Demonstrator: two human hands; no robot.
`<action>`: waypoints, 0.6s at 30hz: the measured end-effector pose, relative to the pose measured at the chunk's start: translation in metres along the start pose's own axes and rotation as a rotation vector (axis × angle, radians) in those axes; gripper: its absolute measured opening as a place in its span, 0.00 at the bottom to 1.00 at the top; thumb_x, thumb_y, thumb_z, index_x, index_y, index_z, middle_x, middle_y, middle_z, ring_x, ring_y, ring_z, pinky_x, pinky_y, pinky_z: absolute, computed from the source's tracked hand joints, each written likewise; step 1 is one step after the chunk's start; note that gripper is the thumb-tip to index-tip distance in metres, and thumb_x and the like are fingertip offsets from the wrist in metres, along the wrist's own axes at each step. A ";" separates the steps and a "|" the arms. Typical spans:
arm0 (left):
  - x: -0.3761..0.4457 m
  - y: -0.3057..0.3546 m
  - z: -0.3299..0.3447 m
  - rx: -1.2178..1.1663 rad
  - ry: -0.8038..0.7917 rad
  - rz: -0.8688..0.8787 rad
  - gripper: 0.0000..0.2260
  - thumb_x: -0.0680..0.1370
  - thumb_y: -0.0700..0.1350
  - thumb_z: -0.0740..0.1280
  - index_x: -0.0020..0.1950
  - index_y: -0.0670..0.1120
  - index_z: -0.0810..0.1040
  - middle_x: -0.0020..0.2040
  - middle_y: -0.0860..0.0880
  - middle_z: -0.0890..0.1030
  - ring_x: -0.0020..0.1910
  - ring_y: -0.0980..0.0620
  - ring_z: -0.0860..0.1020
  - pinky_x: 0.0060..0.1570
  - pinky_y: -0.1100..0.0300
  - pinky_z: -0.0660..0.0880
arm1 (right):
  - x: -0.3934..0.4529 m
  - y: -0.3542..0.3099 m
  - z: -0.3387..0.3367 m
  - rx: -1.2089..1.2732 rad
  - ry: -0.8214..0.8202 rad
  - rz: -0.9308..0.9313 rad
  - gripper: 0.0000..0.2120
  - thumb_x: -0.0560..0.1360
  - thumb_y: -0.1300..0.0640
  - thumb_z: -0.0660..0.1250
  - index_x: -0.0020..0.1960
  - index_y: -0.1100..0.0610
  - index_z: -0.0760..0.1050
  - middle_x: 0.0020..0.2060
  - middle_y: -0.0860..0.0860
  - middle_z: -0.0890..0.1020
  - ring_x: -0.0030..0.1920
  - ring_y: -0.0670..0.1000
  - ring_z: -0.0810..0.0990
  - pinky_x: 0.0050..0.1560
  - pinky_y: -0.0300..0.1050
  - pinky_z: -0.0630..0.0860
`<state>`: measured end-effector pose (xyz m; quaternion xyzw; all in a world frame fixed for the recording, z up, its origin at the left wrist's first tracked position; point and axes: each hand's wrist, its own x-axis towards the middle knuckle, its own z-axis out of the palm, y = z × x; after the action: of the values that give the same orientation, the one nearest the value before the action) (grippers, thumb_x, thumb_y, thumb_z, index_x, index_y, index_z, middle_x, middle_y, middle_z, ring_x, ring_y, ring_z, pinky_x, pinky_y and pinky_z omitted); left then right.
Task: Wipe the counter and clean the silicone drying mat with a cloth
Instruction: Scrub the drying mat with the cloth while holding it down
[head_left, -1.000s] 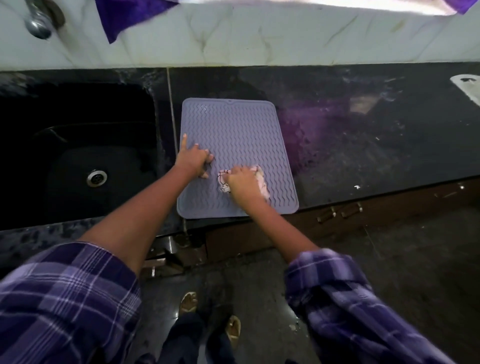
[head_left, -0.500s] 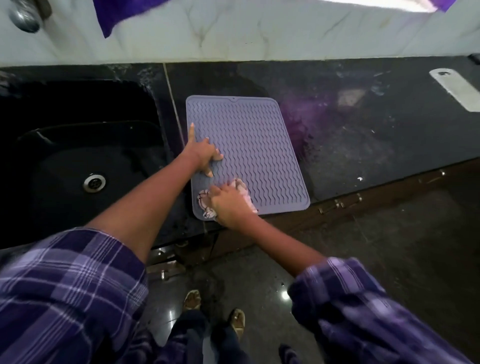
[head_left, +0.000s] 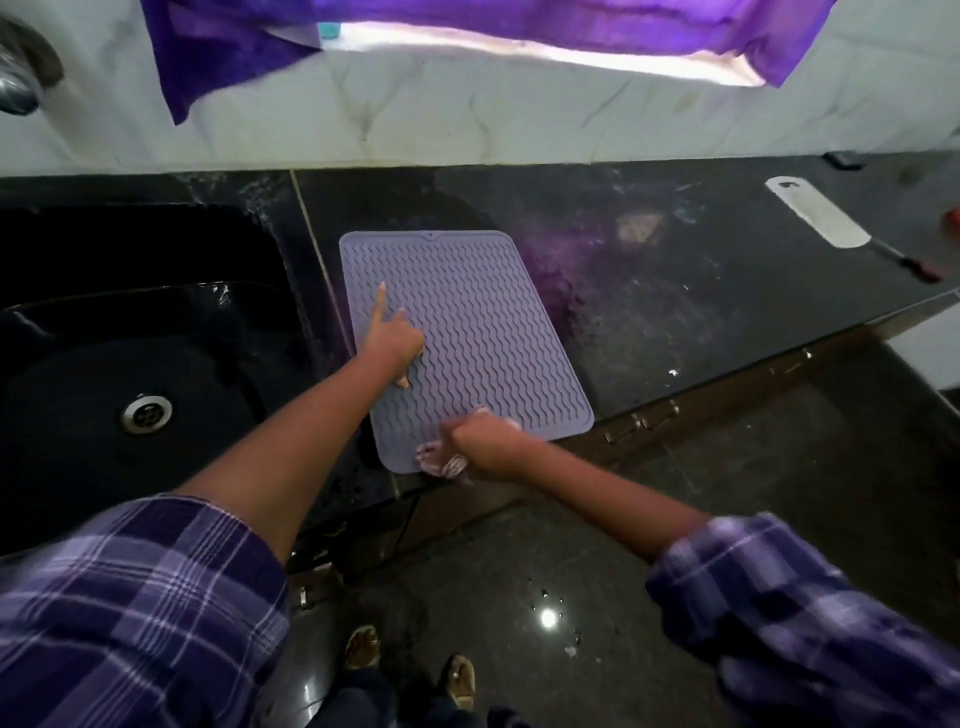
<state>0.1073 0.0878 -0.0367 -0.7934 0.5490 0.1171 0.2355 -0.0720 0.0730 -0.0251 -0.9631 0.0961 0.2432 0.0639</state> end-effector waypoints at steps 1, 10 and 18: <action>-0.001 0.002 -0.001 0.011 0.003 0.000 0.25 0.72 0.52 0.73 0.68 0.49 0.75 0.73 0.44 0.69 0.78 0.43 0.55 0.69 0.33 0.34 | -0.002 0.016 -0.009 0.035 -0.079 0.075 0.14 0.75 0.61 0.66 0.60 0.60 0.74 0.57 0.57 0.79 0.57 0.55 0.77 0.60 0.48 0.72; -0.001 0.002 0.000 -0.024 0.028 0.004 0.25 0.71 0.51 0.73 0.67 0.48 0.75 0.70 0.45 0.72 0.77 0.43 0.57 0.68 0.31 0.33 | -0.026 0.116 -0.011 0.085 0.097 0.535 0.13 0.75 0.57 0.66 0.58 0.61 0.75 0.55 0.59 0.81 0.54 0.57 0.80 0.55 0.49 0.75; 0.008 -0.004 0.005 0.002 0.097 0.094 0.23 0.69 0.53 0.74 0.61 0.47 0.78 0.61 0.48 0.78 0.68 0.47 0.70 0.68 0.31 0.33 | -0.053 0.137 -0.018 0.101 -0.039 0.614 0.13 0.76 0.55 0.64 0.55 0.62 0.77 0.52 0.60 0.82 0.53 0.58 0.81 0.50 0.46 0.75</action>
<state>0.1145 0.0851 -0.0430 -0.7713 0.5964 0.0888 0.2037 -0.1392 -0.0552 0.0051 -0.8797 0.3933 0.2646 0.0373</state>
